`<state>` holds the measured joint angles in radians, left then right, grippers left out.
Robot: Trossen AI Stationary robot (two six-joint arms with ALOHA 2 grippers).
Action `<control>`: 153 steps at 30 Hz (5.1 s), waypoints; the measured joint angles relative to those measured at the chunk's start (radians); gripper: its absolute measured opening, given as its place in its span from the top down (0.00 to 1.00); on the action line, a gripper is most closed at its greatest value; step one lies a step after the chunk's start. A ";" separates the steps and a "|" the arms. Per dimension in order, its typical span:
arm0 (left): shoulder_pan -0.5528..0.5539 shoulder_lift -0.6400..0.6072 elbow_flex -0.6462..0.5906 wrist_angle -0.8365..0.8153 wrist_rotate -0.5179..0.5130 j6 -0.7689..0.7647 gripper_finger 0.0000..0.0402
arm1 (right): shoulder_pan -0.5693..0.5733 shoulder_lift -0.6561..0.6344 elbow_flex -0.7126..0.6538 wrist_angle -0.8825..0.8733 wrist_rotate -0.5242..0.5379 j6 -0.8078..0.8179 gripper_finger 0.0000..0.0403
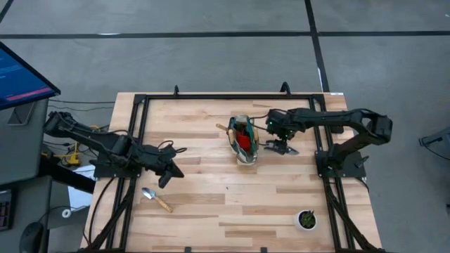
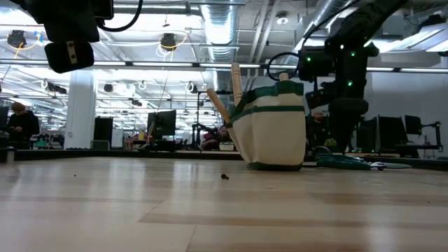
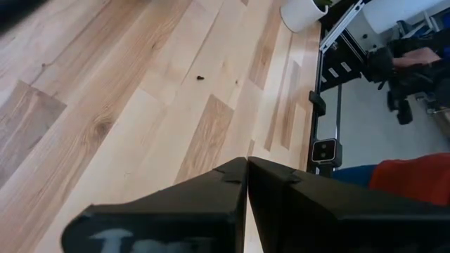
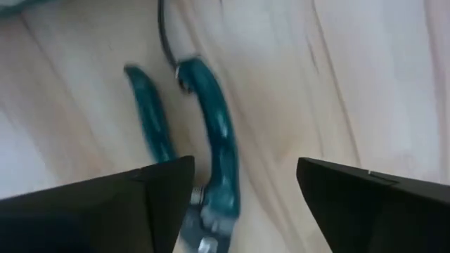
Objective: Pick & Place Garden tools in Gardening bag
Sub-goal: Put the shear scissors into the gardening bag
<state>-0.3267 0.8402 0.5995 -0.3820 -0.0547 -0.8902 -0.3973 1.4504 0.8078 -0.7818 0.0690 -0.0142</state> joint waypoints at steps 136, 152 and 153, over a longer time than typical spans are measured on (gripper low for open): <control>0.001 -0.003 0.001 0.024 -0.026 0.153 1.00 | 0.864 0.347 0.300 0.419 1.503 0.677 0.88; 0.001 -0.003 0.001 0.024 -0.050 0.153 1.00 | 0.840 0.345 0.307 0.423 1.501 0.790 0.88; 0.001 -0.003 0.001 0.024 -0.050 0.153 1.00 | 0.843 0.339 0.311 0.423 1.498 0.769 0.88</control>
<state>-0.3260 0.8375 0.6003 -0.3580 -0.1051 -0.7372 0.4453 1.7891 1.1191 -0.3592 1.5673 0.7544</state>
